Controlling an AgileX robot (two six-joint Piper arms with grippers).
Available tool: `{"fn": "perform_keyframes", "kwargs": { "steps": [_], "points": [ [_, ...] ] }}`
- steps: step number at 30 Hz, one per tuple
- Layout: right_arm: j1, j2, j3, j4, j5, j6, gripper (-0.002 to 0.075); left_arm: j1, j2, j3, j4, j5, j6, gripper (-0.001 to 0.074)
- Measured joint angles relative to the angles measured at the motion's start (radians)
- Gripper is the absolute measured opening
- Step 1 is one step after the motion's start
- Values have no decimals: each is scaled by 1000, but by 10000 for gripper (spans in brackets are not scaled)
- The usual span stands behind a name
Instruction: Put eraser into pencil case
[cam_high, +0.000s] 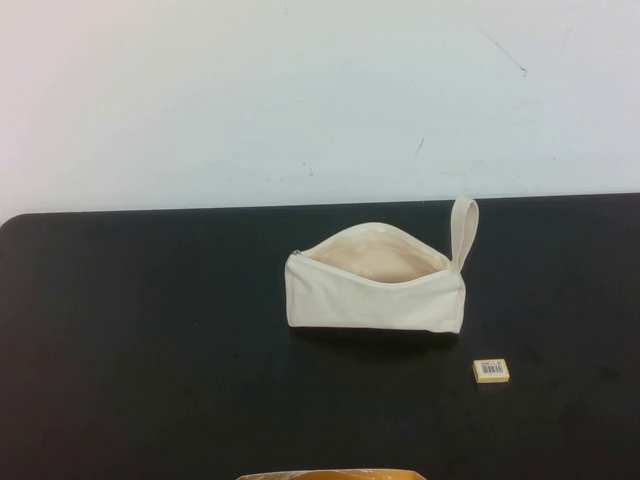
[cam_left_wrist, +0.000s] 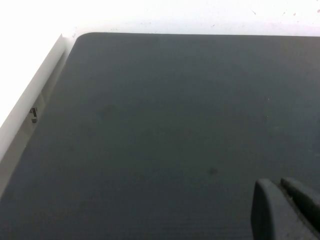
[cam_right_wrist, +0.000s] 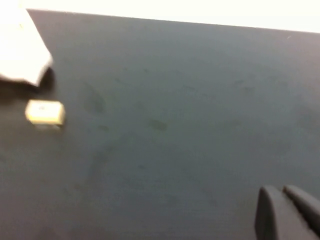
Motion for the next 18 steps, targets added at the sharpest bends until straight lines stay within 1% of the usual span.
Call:
{"fn": "perform_keyframes", "kwargs": {
  "steps": [3, 5, 7, 9, 11, 16, 18],
  "points": [
    [0, 0, 0, 122, 0, 76, -1, 0, 0, 0, 0, 0, 0, -1],
    [0, 0, 0, 270, 5, 160, -1, -2, 0, 0, 0, 0, 0, -1],
    [0, 0, 2, 466, 15, 250, -1, -2, 0, 0, 0, 0, 0, -1],
    [0, 0, 2, 605, 17, 287, -1, -2, 0, 0, 0, 0, 0, -1],
    [0, 0, 2, 651, 13, 296, -1, -2, 0, 0, 0, 0, 0, -1],
    [0, -1, 2, 634, -9, 271, -1, -3, 0, 0, 0, 0, 0, -1],
    [0, -1, 2, 634, -9, 224, -1, -3, 0, 0, 0, 0, 0, -1]
  ]
}}
